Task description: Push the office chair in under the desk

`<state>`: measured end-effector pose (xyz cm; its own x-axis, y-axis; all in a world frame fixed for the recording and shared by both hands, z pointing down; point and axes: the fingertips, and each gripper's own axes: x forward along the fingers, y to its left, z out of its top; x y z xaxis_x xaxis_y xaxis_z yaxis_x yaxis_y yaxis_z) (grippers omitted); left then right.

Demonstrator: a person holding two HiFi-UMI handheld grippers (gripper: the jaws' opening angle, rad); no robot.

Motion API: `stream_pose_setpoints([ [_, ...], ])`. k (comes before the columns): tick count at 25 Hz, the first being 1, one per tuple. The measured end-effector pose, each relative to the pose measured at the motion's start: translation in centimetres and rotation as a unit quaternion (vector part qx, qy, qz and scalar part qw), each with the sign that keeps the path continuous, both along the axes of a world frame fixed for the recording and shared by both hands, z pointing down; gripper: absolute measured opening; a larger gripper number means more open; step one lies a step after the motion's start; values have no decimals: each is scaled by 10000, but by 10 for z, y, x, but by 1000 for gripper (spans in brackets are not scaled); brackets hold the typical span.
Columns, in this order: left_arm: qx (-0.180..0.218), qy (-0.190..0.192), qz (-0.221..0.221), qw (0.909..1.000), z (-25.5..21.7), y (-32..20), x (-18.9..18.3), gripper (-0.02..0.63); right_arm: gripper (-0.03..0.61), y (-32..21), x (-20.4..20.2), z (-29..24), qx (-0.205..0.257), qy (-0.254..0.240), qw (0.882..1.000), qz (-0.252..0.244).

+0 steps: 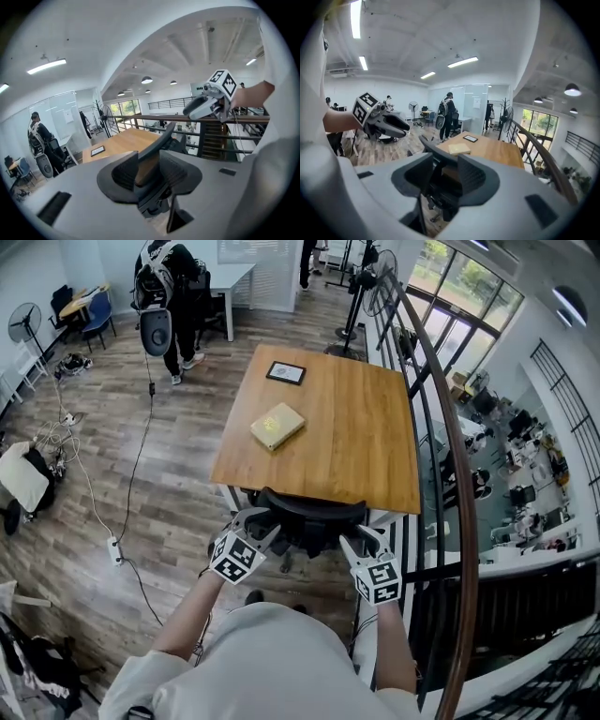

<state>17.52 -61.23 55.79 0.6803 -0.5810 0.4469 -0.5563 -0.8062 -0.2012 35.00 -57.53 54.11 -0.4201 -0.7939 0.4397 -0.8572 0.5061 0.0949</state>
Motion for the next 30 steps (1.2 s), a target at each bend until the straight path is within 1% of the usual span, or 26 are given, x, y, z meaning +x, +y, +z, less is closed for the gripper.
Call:
stream_pose_setpoints([
  [3, 9, 303, -95, 9995, -15, 5, -1, 121, 132, 6, -5, -15, 176, -132, 9997, -72],
  [7, 53, 472, -111, 9988, -29, 13, 3, 84, 79, 10, -8, -32, 390, -171, 9990, -150],
  [9, 52, 631, -129, 9979, -38, 16, 3, 72, 53, 12, -10, -41, 533, -265, 9981, -150],
  [12, 27, 882, -238, 9958, -48, 16, -2, 34, 8, 15, -14, -49, 738, -445, 9962, -116],
  [16, 49, 1169, -409, 9923, -59, 15, -10, -5, 3, 15, -13, -50, 775, -612, 9951, -15],
  [18, 66, 1285, -441, 9907, -62, 14, -12, -6, 3, 14, -12, -54, 798, -690, 9944, 11],
  [21, 87, 1322, -437, 9902, -61, 14, -13, -6, 3, 13, -10, -57, 868, -789, 9931, 44],
  [30, 147, 1510, -444, 9874, -72, 5, -12, -6, 2, 3, -8, -70, 1026, -853, 9910, 115],
])
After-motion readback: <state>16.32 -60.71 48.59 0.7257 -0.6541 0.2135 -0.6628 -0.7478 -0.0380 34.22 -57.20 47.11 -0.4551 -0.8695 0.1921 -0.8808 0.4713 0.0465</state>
